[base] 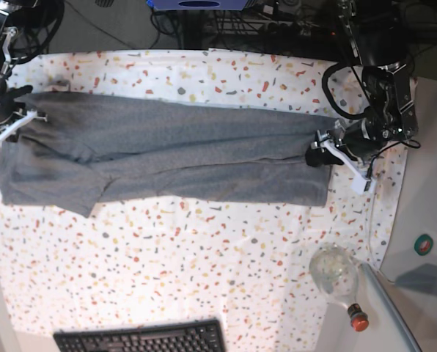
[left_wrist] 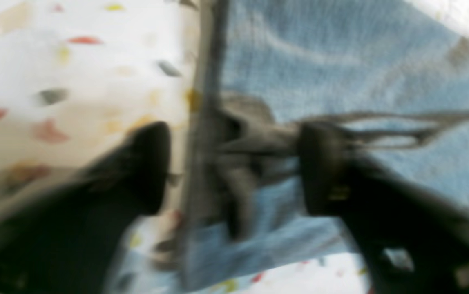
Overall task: Layout the t-shirt on the table in an organized manner, then fold the t-shirt properly
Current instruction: 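Fold the shirt end held by the left gripper toward the middle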
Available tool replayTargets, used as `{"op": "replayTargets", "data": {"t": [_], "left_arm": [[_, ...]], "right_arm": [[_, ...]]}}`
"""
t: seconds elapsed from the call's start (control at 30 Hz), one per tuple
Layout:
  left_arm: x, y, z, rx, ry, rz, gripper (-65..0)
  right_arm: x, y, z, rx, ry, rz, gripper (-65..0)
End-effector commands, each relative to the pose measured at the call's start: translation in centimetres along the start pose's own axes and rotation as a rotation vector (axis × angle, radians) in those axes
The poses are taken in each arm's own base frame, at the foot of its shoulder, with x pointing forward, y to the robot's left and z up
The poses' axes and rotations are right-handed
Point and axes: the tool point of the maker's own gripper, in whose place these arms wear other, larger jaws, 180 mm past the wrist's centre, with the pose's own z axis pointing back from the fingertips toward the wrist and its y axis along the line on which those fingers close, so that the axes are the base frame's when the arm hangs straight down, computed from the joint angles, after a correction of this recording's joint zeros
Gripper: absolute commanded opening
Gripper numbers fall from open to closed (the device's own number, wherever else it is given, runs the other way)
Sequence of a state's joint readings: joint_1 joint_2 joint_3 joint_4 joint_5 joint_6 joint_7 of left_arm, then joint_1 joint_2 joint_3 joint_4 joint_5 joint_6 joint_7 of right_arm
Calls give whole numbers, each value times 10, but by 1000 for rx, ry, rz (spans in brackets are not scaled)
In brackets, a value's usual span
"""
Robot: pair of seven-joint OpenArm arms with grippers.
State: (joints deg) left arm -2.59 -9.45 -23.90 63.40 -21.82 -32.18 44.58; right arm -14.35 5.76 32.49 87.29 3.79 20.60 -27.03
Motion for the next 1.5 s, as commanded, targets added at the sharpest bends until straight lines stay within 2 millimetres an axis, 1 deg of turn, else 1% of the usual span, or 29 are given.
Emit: {"op": "replayTargets", "data": {"t": [0.0,0.07,0.1,0.2,0.27,0.3,0.33,0.37,0.4,0.5,0.57,0.67,0.73,0.83,1.0,1.07,1.13,1.23,1.33,1.47], "left_arm": [[-10,-4,-2,-9,46,-7,-415],[-7,0,0,-3,35,3,-594],[-6,6,3,9,21,22,-650],[8,34,21,68,-56,99,-650],[25,53,38,116,-99,80,-650],[31,58,46,133,-110,56,-650],[43,58,54,146,-135,25,-650],[47,58,62,161,-150,-4,-650],[48,56,69,172,-157,-37,-650],[50,32,79,179,-166,-141,-650],[42,16,80,186,-157,-153,-650],[22,-30,63,104,-125,-183,-650],[10,-56,50,46,-97,-198,-650],[2,-86,37,-20,-80,-207,-650],[-4,-132,22,-118,-70,-225,-650],[-6,-141,18,-123,-60,-215,-650],[-6,-145,15,-106,-54,-177,-650],[1,-154,10,-111,-61,-179,-650],[-4,-162,4,-130,-41,-184,-650],[-8,-164,-5,-138,-19,-166,-650]], "right_arm": [[14,-6,3,-11,-44,15,-650],[13,-6,3,-11,-43,15,-650],[10,-7,3,-11,-37,16,-650],[7,-7,4,-11,-31,17,-650],[6,-7,5,-11,-28,18,-650],[4,-7,5,-11,-25,18,-650],[4,-7,5,-11,-25,18,-650],[4,-7,5,-11,-25,18,-650],[4,-7,5,-11,-25,18,-650],[4,-7,5,-11,-25,18,-650],[5,-7,5,-11,-27,18,-650],[6,-7,4,-11,-30,17,-650],[7,-7,5,-11,-31,18,-650],[7,-7,5,-11,-31,18,-650],[6,-7,5,-12,-30,18,-650],[6,-7,5,-12,-30,18,-650],[6,-7,5,-12,-30,18,-650],[6,-7,5,-12,-30,18,-650],[5,-7,5,-11,-28,17,-650],[5,-7,5,-11,-28,17,-650]]}}
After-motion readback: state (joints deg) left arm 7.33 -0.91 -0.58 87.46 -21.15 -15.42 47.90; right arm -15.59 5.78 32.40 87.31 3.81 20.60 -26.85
